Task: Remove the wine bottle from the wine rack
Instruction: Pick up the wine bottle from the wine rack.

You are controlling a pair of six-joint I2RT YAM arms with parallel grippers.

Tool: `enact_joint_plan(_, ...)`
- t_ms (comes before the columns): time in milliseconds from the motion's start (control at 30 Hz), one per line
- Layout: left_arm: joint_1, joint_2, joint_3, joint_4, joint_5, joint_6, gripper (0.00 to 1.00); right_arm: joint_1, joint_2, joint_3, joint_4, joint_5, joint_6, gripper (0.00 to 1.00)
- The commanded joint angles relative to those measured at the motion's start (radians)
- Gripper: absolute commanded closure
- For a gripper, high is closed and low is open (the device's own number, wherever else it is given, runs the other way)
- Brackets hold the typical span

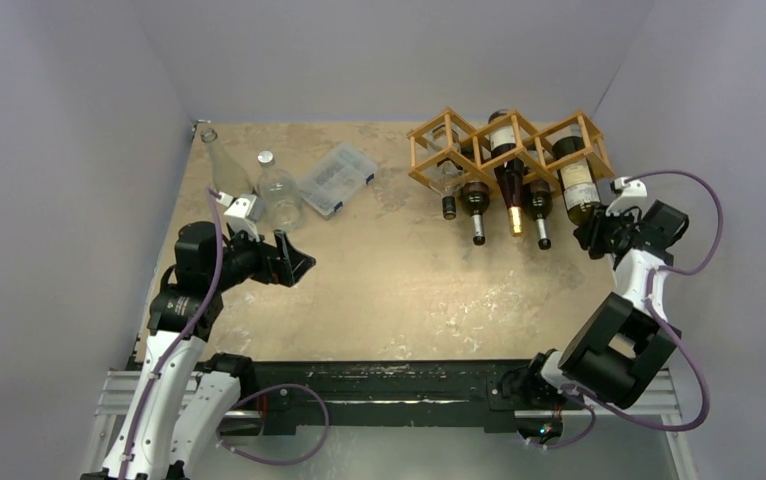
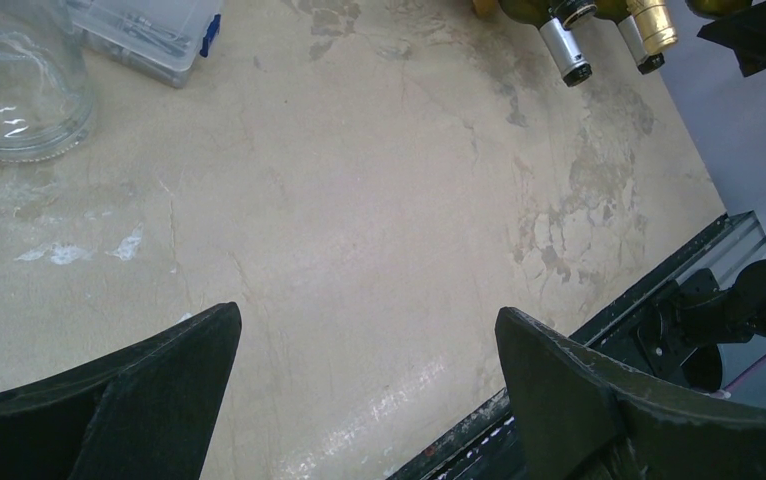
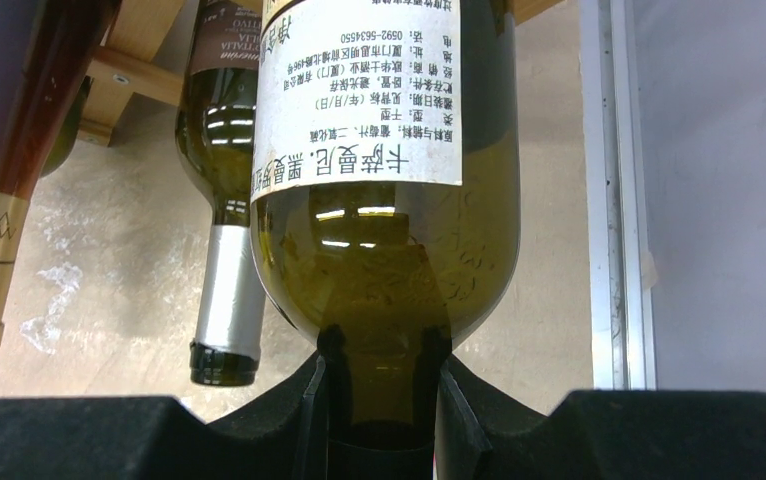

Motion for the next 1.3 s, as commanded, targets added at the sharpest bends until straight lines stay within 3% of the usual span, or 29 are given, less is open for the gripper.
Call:
enact_joint_plan(0, 0.007, -0.010, 0.008, 0.028, 0.016, 0.019, 0.00, -0.017, -0.085, 0.007, 0.067, -0.121, -0.045, 1.00)
enact_joint_plan(533, 0.008, -0.024, 0.005, 0.030, 0.013, 0.013, 0.00, -0.031, -0.205, -0.039, 0.008, -0.130, -0.043, 1.00)
enact_joint_plan(1267, 0.007, -0.052, 0.005, 0.033, 0.022, 0.010, 0.00, -0.033, -0.387, -0.049, -0.195, -0.054, -0.080, 1.00)
